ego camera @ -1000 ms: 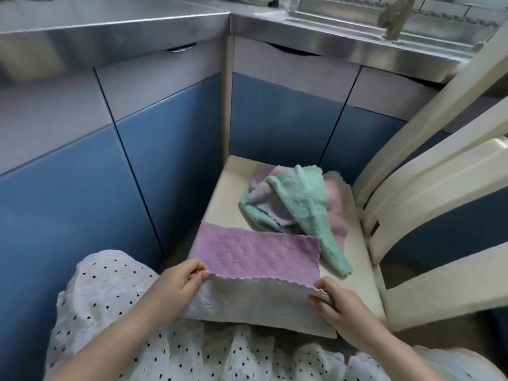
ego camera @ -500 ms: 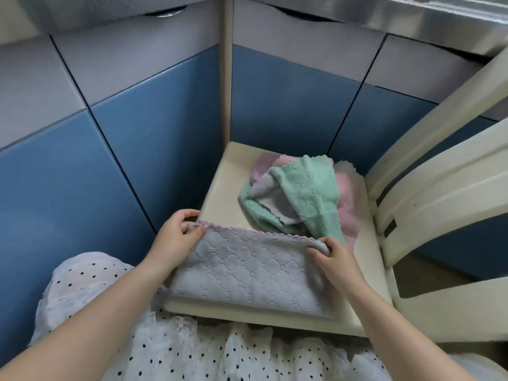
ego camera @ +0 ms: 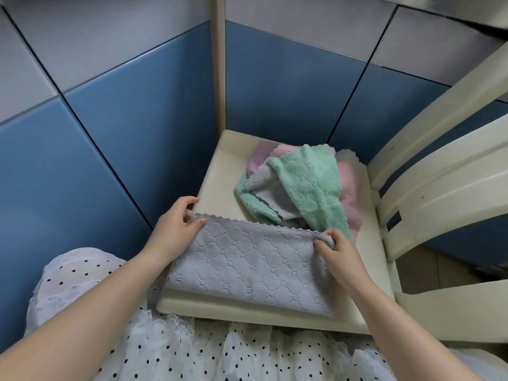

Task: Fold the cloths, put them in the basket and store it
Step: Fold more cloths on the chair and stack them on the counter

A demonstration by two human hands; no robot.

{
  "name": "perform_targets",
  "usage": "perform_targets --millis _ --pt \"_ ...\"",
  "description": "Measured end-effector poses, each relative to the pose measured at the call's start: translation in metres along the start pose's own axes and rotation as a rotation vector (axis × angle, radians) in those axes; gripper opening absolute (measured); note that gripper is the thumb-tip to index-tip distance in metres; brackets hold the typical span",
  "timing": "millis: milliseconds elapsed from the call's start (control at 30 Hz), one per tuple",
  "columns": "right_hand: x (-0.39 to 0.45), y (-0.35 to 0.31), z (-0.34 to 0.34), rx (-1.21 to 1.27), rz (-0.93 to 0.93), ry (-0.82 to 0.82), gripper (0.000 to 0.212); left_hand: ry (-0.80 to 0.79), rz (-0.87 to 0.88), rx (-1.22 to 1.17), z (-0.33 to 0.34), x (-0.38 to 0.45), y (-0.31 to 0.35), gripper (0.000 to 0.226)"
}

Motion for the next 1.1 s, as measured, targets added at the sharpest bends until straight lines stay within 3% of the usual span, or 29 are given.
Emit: perform_targets --millis 267,333,433,500,600,667,800,1000,1100 --pt "0.004 -0.001 -0.004 -0.131 0.002 0.005 0.022 0.008 0.044 0.208 0.001 0.002 0.014 0.047" --pt "-0.004 -0.002 -0.013 -0.225 -0.11 0.112 0.03 0.065 0.137 0.385 -0.005 -0.004 0.017 0.047" --pt "-0.028 -0.017 -0.003 -0.272 -0.444 0.26 0.032 0.163 0.453 0.464 0.003 -0.035 0.032 0.036" --pt "-0.044 -0.029 0.028 -0.31 -0.621 0.205 0.036 0.083 0.612 0.467 0.028 -0.058 0.042 0.041" --pt "-0.057 -0.036 0.076 -0.456 -0.73 0.094 0.042 -0.121 0.538 0.556 0.061 -0.076 0.046 0.059" --pt "-0.056 -0.031 0.088 -0.558 -0.709 0.027 0.046 -0.133 0.522 0.67 0.069 -0.079 0.036 0.064" --pt "-0.048 -0.006 0.077 -0.698 -0.733 -0.021 0.053 -0.088 0.545 0.816 0.062 -0.075 0.012 0.054" --pt "-0.039 0.021 0.033 -0.761 -0.683 -0.009 0.057 -0.035 0.572 0.778 0.039 -0.073 0.004 0.055" --pt "-0.037 -0.003 0.035 -0.594 -0.817 0.039 0.04 -0.063 0.756 0.555 0.041 -0.1 0.022 0.042"
Point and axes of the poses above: each hand's wrist, its own x-axis towards the middle knuckle, its own z-axis out of the palm, y = z × x, the point moved 2 cm from there along x, towards the middle knuckle, and after that the axes turned 11 degrees about y, right-handed, at the moved point
